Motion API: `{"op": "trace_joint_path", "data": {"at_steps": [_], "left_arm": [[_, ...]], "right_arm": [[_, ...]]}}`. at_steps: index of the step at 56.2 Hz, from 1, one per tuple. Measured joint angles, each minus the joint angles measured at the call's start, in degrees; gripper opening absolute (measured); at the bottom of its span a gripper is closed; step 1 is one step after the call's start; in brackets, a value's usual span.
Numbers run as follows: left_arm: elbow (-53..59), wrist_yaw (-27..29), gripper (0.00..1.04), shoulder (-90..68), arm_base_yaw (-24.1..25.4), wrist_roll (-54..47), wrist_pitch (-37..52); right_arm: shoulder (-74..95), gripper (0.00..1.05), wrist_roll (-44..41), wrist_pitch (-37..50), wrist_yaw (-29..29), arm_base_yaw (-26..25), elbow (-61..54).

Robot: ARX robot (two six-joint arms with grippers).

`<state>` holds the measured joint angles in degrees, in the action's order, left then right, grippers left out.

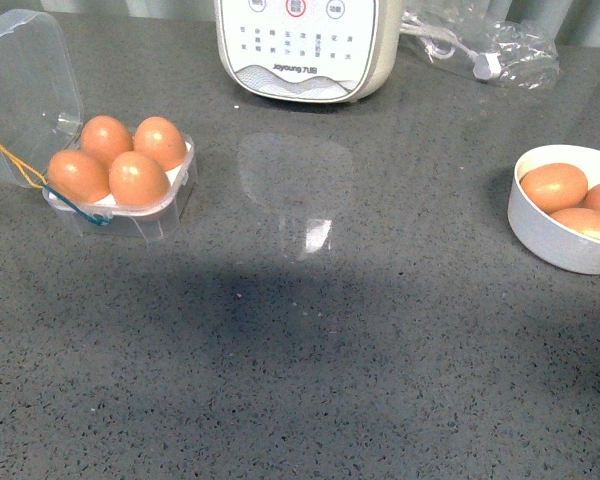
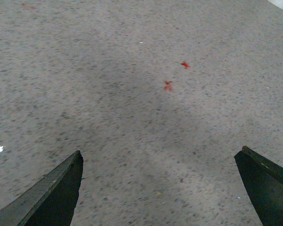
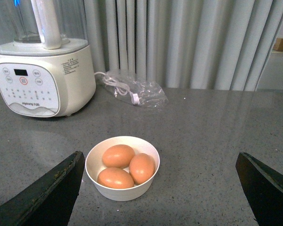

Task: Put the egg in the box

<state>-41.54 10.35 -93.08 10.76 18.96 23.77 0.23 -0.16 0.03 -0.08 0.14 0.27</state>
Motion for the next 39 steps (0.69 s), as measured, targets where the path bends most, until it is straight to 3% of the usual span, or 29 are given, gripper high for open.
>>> {"op": "trace_joint_path", "data": {"at_steps": [12,33,34,39], "left_arm": [[-3.3,-7.6,0.98,-0.7,-5.5,5.1,-5.4],[4.9,6.1,0.98,9.6,-2.3,-1.8,2.9],[5.6,5.3,0.97,9.7,-2.0,-2.6,3.8],[12.2,-9.7,0.83,10.4,-0.4,-9.2,20.3]], "right_arm": [[0.0,0.97,0.0,0.0,0.0,0.0,0.0],[0.0,0.97,0.0,0.0,0.0,0.0,0.0],[0.0,0.97,0.0,0.0,0.0,0.0,0.0],[0.0,0.97,0.0,0.0,0.0,0.0,0.0]]}}
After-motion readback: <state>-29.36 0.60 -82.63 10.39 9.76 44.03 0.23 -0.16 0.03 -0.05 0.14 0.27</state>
